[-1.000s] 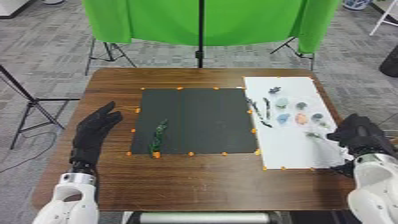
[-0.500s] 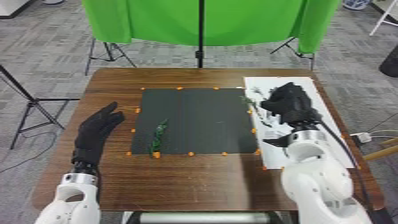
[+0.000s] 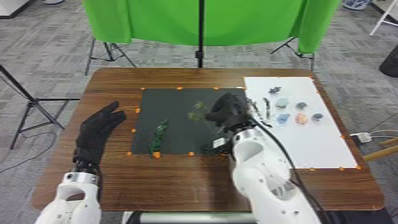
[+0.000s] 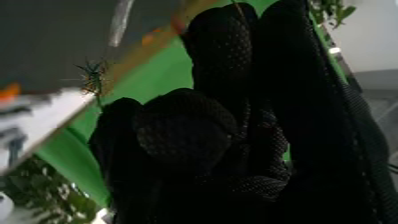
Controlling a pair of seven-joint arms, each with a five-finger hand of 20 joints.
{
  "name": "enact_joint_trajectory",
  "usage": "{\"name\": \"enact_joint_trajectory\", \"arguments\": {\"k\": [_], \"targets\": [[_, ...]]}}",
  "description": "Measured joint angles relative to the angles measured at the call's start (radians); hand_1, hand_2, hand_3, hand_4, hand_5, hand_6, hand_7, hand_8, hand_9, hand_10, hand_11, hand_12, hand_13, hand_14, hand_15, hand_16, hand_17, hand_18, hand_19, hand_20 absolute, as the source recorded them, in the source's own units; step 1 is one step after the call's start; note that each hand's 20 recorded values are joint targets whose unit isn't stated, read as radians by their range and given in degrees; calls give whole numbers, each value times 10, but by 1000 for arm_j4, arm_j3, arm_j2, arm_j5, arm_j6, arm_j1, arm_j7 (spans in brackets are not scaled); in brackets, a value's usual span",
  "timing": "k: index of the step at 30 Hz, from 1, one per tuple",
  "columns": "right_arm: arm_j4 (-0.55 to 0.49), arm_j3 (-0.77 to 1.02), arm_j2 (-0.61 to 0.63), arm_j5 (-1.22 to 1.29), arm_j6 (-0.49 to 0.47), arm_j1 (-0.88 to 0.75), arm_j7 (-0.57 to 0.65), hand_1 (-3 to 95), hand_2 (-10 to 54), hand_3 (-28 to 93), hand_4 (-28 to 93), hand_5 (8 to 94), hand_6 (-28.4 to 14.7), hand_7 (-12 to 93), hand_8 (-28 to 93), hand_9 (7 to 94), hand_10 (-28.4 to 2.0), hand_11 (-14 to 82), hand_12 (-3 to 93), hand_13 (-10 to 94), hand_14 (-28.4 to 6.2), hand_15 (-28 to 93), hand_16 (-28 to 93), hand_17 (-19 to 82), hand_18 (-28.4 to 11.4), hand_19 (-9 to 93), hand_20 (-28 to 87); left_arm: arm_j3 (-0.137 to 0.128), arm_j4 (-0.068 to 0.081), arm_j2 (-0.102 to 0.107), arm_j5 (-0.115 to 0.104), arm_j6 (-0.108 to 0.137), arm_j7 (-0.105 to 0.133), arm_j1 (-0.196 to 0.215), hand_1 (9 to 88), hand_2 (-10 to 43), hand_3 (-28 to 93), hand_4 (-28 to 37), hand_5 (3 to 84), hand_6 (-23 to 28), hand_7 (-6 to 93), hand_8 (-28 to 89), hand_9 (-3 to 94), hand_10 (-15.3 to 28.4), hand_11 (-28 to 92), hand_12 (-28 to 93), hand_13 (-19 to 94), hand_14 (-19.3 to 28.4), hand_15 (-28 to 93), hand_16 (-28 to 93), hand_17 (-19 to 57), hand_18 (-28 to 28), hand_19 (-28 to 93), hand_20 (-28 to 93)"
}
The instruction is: Arrange flowers
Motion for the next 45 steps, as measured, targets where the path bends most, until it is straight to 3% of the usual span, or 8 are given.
{"name": "enact_joint_trajectory", "arguments": {"k": [25, 31, 32, 33, 34, 45], "targets": [[96, -108, -76, 85, 21, 11, 63, 605, -95, 457, -92, 835, -8, 275, 175, 924, -95, 369, 250, 937, -4, 590, 263, 684, -90, 932, 535, 11, 1, 8, 5, -29, -16, -15, 235, -41, 664, -204, 470, 27, 85, -54, 469, 135, 149, 128, 381, 169, 132, 32, 86, 128, 106, 261], [108, -104, -84, 91, 24, 11, 60, 619, -95, 315, -18, 824, -13, 286, 169, 922, -100, 367, 249, 937, -7, 584, 264, 684, -89, 932, 526, 11, 1, 9, 5, -34, -19, -15, 233, -42, 664, -204, 469, 28, 84, -53, 468, 135, 148, 129, 380, 169, 130, 32, 86, 128, 104, 260], [109, -103, -85, 91, 24, 11, 59, 670, -95, 151, 103, 824, -11, 285, 167, 922, -100, 367, 249, 937, -8, 583, 264, 683, -90, 932, 525, 11, 1, 9, 5, -34, -19, -15, 235, -41, 662, -204, 469, 28, 84, -53, 468, 135, 148, 129, 380, 168, 130, 32, 86, 128, 104, 260], [110, -101, -86, 90, 24, 11, 56, 763, -95, -126, 297, 824, -13, 284, 168, 922, -100, 367, 248, 937, -8, 583, 264, 682, -89, 932, 523, 11, 1, 9, 6, -34, -20, -15, 234, -41, 663, -203, 470, 28, 83, -53, 468, 135, 148, 129, 379, 168, 131, 32, 86, 128, 104, 260], [110, -99, -86, 89, 24, 10, 53, 798, -95, -237, 372, 824, -14, 284, 169, 921, -101, 367, 248, 937, -9, 582, 264, 682, -90, 932, 521, 11, 1, 9, 6, -34, -20, -15, 234, -41, 662, -203, 470, 28, 84, -53, 468, 135, 148, 129, 379, 169, 131, 32, 85, 128, 104, 260], [121, -81, -92, 59, 23, 8, 11, 785, -95, -280, 400, 822, -16, 282, 164, 919, -105, 369, 247, 937, -12, 580, 266, 679, -93, 932, 519, 10, 1, 9, 7, -36, -21, -15, 235, -42, 661, -204, 469, 29, 83, -53, 467, 135, 147, 129, 378, 169, 128, 33, 84, 129, 103, 259]]}}
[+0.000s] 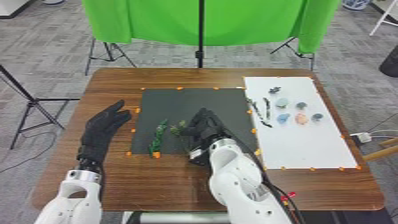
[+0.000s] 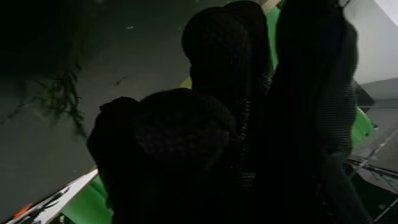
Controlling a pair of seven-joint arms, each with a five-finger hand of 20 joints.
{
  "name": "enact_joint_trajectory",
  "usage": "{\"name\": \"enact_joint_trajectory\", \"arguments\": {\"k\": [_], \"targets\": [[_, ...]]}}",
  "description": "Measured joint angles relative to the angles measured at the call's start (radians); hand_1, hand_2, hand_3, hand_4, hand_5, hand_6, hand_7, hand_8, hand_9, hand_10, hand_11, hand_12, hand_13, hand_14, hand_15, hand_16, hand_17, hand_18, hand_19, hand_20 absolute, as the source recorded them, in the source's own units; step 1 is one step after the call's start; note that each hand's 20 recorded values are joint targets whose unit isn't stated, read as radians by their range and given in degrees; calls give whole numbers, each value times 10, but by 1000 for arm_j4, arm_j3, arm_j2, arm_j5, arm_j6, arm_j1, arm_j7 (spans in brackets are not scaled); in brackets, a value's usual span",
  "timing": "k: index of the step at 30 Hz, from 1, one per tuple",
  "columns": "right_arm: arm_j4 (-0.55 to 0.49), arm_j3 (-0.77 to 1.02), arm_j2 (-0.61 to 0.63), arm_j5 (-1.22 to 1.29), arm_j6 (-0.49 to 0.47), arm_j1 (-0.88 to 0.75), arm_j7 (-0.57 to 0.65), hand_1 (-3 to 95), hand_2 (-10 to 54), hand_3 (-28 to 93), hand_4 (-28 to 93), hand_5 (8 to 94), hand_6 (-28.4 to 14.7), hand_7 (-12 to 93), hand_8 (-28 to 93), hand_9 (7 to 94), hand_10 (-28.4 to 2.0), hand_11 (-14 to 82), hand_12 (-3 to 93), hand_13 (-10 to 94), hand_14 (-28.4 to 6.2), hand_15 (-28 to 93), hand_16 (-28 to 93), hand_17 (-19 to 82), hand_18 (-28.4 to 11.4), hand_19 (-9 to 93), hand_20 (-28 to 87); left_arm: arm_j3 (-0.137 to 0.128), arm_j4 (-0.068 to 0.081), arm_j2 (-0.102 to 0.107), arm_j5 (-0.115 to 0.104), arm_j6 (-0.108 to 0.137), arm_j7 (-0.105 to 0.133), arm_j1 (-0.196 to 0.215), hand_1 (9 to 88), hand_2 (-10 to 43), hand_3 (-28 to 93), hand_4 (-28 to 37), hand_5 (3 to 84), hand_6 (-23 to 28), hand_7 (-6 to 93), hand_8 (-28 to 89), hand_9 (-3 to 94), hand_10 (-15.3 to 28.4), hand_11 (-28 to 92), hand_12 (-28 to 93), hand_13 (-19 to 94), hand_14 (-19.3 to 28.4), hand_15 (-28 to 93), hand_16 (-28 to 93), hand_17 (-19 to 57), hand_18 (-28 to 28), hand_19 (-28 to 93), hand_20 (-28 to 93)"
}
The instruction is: Arrange flowers
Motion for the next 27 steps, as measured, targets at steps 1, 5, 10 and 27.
{"name": "enact_joint_trajectory", "arguments": {"k": [1, 5, 10, 27], "targets": [[0, 2, 0, -3, 0, 0, -3, 784, -95, -280, 399, 822, -16, 282, 163, 918, -106, 369, 247, 937, -12, 580, 267, 679, -94, 932, 518, 0, 0, 0, 0, 0, 0, 0, 235, -43, 662, -203, 469, 29, 83, -53, 467, 135, 147, 129, 378, 169, 128, 33, 84, 129, 102, 258], [0, 12, -1, -23, -3, -2, -25, 671, -95, -3, 232, 820, -15, 286, 151, 916, -108, 371, 247, 937, -16, 575, 276, 671, -99, 932, 524, 0, 0, -1, 0, 0, -1, 0, 235, -43, 662, -204, 469, 28, 83, -53, 466, 134, 147, 129, 378, 169, 129, 34, 83, 129, 102, 258], [-15, 37, 0, -60, -13, -5, -64, 450, -95, 540, -135, 815, -11, 285, 112, 908, -110, 364, 248, 937, -21, 554, 293, 656, -108, 932, 529, 0, 0, -2, 1, 0, -1, 0, 236, -42, 660, -204, 469, 29, 83, -53, 467, 135, 147, 129, 378, 169, 128, 33, 83, 128, 101, 257], [-31, 238, 260, -242, -394, 252, 74, 290, -95, 503, -119, 753, -54, 108, -62, 852, -135, 376, 286, 919, -33, 556, 328, 646, -107, 932, 544, -15, -4, -12, 1, 1, 0, 18, 235, -43, 663, -204, 470, 28, 83, -53, 467, 135, 147, 129, 378, 169, 129, 34, 84, 128, 102, 259]]}}
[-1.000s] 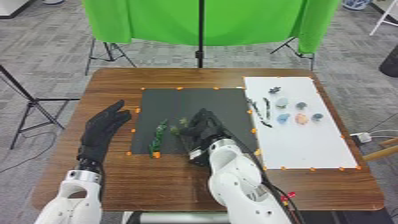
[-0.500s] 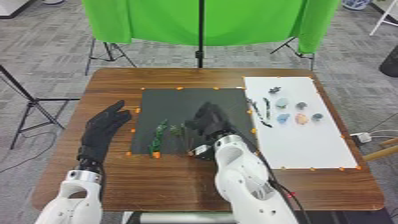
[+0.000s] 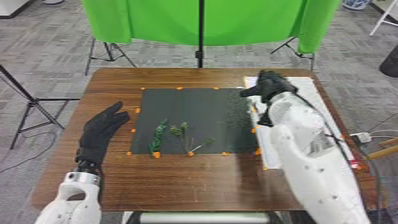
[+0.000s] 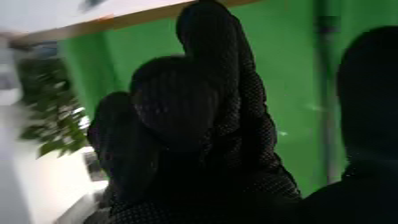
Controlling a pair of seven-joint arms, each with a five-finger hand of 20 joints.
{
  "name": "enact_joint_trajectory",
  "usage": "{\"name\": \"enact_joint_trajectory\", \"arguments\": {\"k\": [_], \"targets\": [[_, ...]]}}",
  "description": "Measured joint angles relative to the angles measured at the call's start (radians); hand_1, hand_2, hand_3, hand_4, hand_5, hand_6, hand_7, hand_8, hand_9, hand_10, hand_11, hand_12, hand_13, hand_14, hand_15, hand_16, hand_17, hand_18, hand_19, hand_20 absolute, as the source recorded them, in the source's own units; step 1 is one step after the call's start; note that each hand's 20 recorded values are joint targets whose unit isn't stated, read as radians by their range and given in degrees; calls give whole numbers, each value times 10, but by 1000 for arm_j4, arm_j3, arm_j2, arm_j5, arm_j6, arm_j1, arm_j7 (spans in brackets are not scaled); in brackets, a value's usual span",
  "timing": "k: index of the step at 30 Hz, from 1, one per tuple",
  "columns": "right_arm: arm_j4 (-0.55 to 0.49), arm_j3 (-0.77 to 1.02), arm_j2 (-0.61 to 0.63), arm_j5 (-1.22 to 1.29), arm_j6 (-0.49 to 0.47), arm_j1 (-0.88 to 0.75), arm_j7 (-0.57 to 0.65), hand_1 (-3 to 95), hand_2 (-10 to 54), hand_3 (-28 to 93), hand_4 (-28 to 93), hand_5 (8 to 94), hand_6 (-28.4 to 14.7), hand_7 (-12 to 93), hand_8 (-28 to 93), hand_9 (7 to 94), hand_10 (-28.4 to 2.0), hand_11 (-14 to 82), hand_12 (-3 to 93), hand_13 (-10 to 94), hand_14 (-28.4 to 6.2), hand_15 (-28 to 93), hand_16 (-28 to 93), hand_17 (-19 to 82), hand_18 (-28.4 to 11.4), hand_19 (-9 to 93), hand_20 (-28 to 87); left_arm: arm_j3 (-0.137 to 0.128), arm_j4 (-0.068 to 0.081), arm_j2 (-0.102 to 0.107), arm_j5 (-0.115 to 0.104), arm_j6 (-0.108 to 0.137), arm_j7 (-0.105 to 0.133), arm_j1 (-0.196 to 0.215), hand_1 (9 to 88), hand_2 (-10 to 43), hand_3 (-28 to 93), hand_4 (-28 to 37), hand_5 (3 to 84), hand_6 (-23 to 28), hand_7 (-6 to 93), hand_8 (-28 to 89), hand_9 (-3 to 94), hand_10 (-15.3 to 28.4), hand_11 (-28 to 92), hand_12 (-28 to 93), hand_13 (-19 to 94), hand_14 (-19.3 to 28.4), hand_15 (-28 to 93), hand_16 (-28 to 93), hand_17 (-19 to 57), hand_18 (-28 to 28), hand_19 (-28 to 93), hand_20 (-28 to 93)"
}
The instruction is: Arrange flowers
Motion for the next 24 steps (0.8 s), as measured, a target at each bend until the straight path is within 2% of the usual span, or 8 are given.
{"name": "enact_joint_trajectory", "arguments": {"k": [15, 24], "targets": [[162, 41, -15, -63, -101, 31, 4, 241, -95, 508, -123, 769, -55, 110, -60, 857, -142, 384, 282, 926, -33, 552, 333, 654, -107, 932, 545, 0, 0, -1, 1, 0, -1, -1, 231, -35, 659, -206, 470, 29, 81, -53, 467, 135, 147, 129, 378, 169, 129, 34, 83, 128, 102, 258], [178, 47, -38, -116, -97, 11, 2, 238, -95, 476, -123, 792, -64, 121, -57, 863, -147, 384, 276, 932, -33, 545, 331, 663, -96, 932, 517, 0, 0, -2, 0, -2, -2, -2, 229, -34, 659, -205, 469, 29, 81, -53, 467, 135, 147, 129, 377, 169, 126, 33, 83, 128, 102, 258]]}}
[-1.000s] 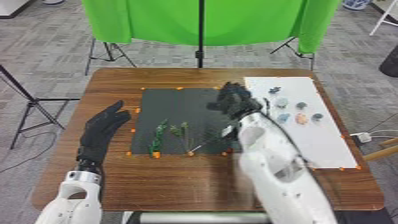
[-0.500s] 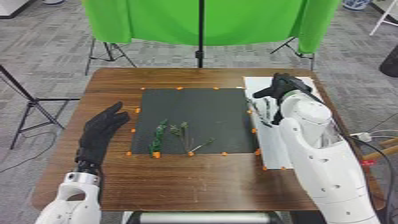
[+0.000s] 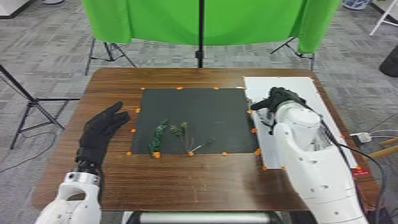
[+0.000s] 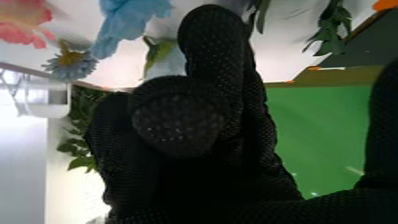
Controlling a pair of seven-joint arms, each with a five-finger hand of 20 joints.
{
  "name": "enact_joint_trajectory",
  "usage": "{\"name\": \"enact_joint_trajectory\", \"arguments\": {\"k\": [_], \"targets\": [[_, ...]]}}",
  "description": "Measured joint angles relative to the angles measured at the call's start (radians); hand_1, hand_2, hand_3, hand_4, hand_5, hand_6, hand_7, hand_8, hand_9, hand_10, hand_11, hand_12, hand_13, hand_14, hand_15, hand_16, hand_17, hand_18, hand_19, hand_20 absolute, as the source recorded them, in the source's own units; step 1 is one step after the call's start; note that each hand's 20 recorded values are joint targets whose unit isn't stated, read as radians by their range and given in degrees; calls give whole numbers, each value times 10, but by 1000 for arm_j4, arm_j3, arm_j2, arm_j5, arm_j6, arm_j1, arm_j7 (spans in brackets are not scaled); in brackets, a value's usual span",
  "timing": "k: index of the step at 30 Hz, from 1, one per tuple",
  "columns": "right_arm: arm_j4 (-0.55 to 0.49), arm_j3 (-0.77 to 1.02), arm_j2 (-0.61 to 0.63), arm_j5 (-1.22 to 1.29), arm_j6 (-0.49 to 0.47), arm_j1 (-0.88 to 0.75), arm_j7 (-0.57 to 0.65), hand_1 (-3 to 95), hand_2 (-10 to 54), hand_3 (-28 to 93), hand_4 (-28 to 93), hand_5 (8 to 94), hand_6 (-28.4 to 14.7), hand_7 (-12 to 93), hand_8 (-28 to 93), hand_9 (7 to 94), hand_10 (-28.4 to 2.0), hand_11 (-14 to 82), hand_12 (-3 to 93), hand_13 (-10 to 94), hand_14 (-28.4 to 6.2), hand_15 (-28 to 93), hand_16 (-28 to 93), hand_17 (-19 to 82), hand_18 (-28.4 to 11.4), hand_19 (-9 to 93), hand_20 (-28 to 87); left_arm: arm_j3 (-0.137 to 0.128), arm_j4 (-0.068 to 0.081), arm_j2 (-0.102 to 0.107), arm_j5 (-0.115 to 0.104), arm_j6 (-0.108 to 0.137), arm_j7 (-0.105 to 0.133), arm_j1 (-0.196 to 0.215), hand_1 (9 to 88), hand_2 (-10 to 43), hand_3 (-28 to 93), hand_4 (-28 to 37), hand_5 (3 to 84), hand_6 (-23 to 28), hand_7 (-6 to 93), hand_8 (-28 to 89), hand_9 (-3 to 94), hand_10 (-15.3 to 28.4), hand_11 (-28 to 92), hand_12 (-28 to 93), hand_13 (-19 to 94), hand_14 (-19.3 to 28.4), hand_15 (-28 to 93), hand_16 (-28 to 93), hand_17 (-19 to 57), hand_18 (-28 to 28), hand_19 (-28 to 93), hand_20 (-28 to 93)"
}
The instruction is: Arrange flowers
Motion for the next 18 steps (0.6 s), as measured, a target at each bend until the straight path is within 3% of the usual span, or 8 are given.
{"name": "enact_joint_trajectory", "arguments": {"k": [12, 13, 15, 18], "targets": [[9, -50, -11, -241, 59, -40, -108, 424, -95, 480, -114, 819, -44, 177, -56, 876, -128, 409, 273, 937, -22, 569, 306, 687, -84, 932, 503, 0, 1, 0, 0, -8, -6, -4, 231, -40, 662, -205, 468, 31, 77, -52, 466, 135, 147, 130, 377, 169, 126, 34, 83, 128, 101, 257], [9, -52, -14, -239, 67, -41, -110, 454, -95, 496, -111, 825, -38, 196, -18, 884, -124, 415, 270, 937, -19, 586, 288, 693, -83, 932, 509, 0, 1, 0, 0, -9, -7, -4, 231, -40, 662, -205, 469, 31, 77, -52, 466, 135, 147, 130, 377, 169, 125, 34, 82, 128, 101, 257], [10, -54, -24, -239, 81, -44, -114, 569, -95, 385, -52, 847, -37, 193, 162, 895, -117, 424, 268, 937, -17, 610, 267, 707, -81, 932, 516, 0, 2, -2, 0, -11, -7, -6, 229, -40, 661, -206, 468, 30, 77, -51, 466, 135, 146, 130, 376, 169, 125, 34, 82, 128, 101, 257], [17, -52, -47, -238, 111, -46, -122, 628, -95, 407, -35, 867, -31, 215, 202, 914, -111, 427, 264, 937, -14, 636, 251, 717, -82, 932, 525, 1, 2, -3, 0, -12, -7, -8, 226, -38, 660, -209, 465, 30, 76, -51, 465, 134, 145, 130, 376, 170, 124, 34, 82, 128, 99, 256]]}}
